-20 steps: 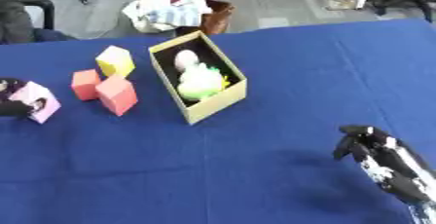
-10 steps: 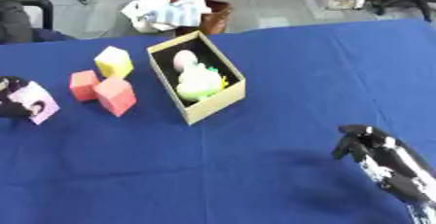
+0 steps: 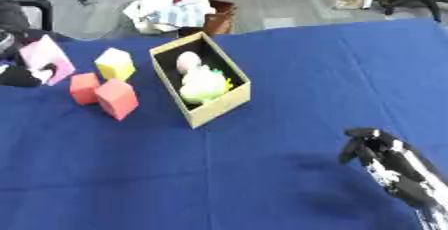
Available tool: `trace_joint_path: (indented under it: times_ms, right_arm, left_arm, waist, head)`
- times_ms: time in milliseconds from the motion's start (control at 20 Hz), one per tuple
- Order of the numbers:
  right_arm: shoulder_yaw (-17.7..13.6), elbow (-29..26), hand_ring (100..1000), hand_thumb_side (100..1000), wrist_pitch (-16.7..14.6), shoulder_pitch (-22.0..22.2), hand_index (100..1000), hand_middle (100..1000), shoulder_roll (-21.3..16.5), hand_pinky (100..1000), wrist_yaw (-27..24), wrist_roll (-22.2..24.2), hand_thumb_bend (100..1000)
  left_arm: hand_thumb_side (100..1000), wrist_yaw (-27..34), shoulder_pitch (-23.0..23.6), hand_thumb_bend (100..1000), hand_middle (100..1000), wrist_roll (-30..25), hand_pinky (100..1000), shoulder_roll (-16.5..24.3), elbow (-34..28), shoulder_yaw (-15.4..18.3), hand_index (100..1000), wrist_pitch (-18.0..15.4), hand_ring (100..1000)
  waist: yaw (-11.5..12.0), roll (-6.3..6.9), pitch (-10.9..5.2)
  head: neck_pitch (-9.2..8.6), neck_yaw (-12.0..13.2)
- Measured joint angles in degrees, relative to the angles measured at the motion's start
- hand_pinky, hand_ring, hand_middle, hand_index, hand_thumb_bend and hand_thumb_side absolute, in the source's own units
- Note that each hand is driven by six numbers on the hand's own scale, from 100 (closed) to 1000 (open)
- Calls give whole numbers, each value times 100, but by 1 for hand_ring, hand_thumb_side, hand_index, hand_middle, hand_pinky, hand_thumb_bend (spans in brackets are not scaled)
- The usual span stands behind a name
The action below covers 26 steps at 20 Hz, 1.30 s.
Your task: Pick up objects on the table and place them in the box.
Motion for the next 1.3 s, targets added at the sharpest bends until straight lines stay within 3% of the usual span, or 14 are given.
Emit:
trace_joint_path:
  times_ms: [200,400,600,800,850,1000,1050,1100,1150,1300]
  right_arm:
    - [7,30,583,432,-5,5,784,541,0,566,0,14,100]
    - [35,34,583,428,-11,4,784,541,5,567,0,36,100]
    - [38,38,583,432,-23,1,784,541,36,567,-3,51,100]
    - [67,60,583,433,-38,1,784,541,49,567,-4,72,100]
    - [68,63,583,433,-39,1,783,541,50,567,-5,73,100]
    - [69,64,583,433,-39,0,784,541,50,567,-5,74,100]
    - [69,64,583,434,-38,0,784,541,50,567,-5,74,100]
    - [69,64,583,436,-38,0,784,541,50,567,-6,75,100]
    - [69,64,583,434,-37,0,784,541,50,567,-6,75,100]
    - [69,64,583,433,-36,0,784,541,50,567,-6,77,100]
  left_arm:
    - [250,-159,-598,100,539,-169,703,-470,-79,-526,812,-120,559]
    - [249,-671,-1118,100,577,-255,713,-1139,385,-933,829,-248,590]
    - [257,-1223,-1379,100,629,-185,731,-1721,1090,-1123,849,-385,629]
    - [263,-1623,-1478,125,701,-64,768,-2056,1605,-1173,877,-560,690]
    - [288,-1700,-1491,206,732,-26,790,-2095,1661,-1182,888,-603,718]
    - [466,-1967,-1493,270,788,124,831,-2143,1726,-1219,903,-708,768]
    - [601,-2063,-1493,321,824,189,859,-2147,1727,-1223,915,-724,801]
    - [717,-2142,-1491,280,842,264,876,-2148,1727,-1223,922,-732,817]
    - [762,-2202,-1485,381,854,345,886,-2149,1726,-1221,928,-729,827]
    - [884,-2276,-1467,422,880,560,904,-2140,1680,-1187,938,-696,846]
  waist:
    - [-41,-2,0]
    - [-89,-7,0]
    - [-102,-32,0]
    - [-101,-45,0]
    - [-101,-45,0]
    - [-101,-45,0]
    - [-101,-45,0]
    - [-100,-45,0]
    - [-100,-45,0]
    - [-99,-45,0]
  head:
    - [2,23]
    - [4,57]
    - [6,75]
    - [6,86]
    - [6,86]
    - [5,72]
    - [4,65]
    - [2,62]
    - [1,60]
    - [1,50]
